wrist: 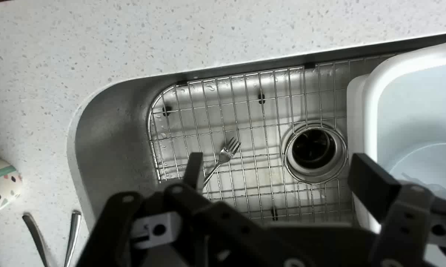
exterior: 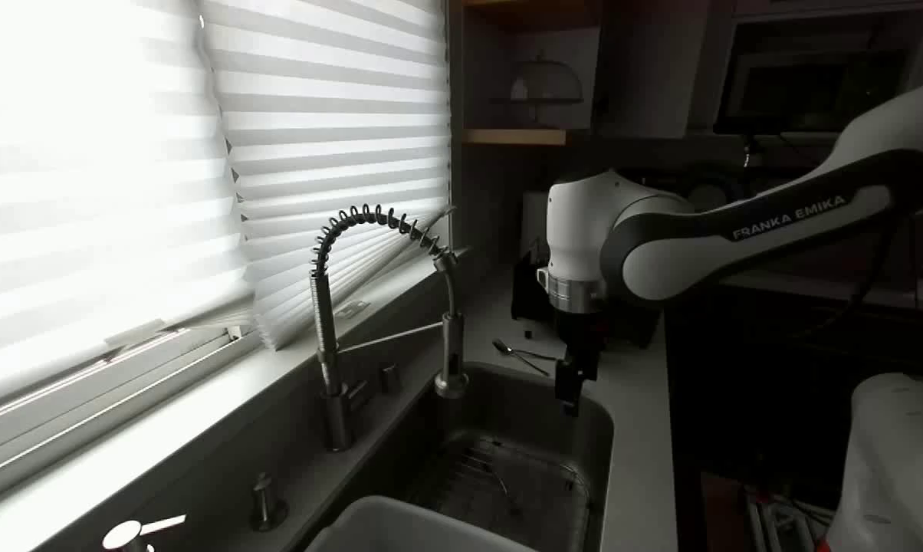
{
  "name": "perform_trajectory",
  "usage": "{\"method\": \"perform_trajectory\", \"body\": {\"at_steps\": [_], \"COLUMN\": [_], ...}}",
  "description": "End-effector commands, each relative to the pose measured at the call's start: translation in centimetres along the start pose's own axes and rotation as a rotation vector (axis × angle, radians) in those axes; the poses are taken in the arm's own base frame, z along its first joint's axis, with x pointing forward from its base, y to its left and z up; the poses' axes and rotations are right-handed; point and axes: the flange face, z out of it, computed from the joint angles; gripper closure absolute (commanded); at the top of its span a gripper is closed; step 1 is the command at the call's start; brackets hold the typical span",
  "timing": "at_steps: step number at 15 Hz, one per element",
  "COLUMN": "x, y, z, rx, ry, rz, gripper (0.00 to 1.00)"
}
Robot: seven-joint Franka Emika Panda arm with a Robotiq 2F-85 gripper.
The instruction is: Pour the water out of the cup
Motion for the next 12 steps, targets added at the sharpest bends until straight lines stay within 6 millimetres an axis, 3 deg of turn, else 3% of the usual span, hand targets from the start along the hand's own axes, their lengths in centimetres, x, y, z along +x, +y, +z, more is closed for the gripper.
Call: {"method": "perform_trajectory", "body": {"at_steps": [1, 9, 12], "x": [0.0, 0.0, 1.9], "y": [0.0, 0.0, 3.7], "z": [0.0, 0.0, 2.7], "rx": [0.0, 0.0, -0.002], "ry": [-0.001, -0.001, -0.114], "rz": [0.0, 0.0, 0.179], "gripper": [0.0, 0.0, 0.0]}}
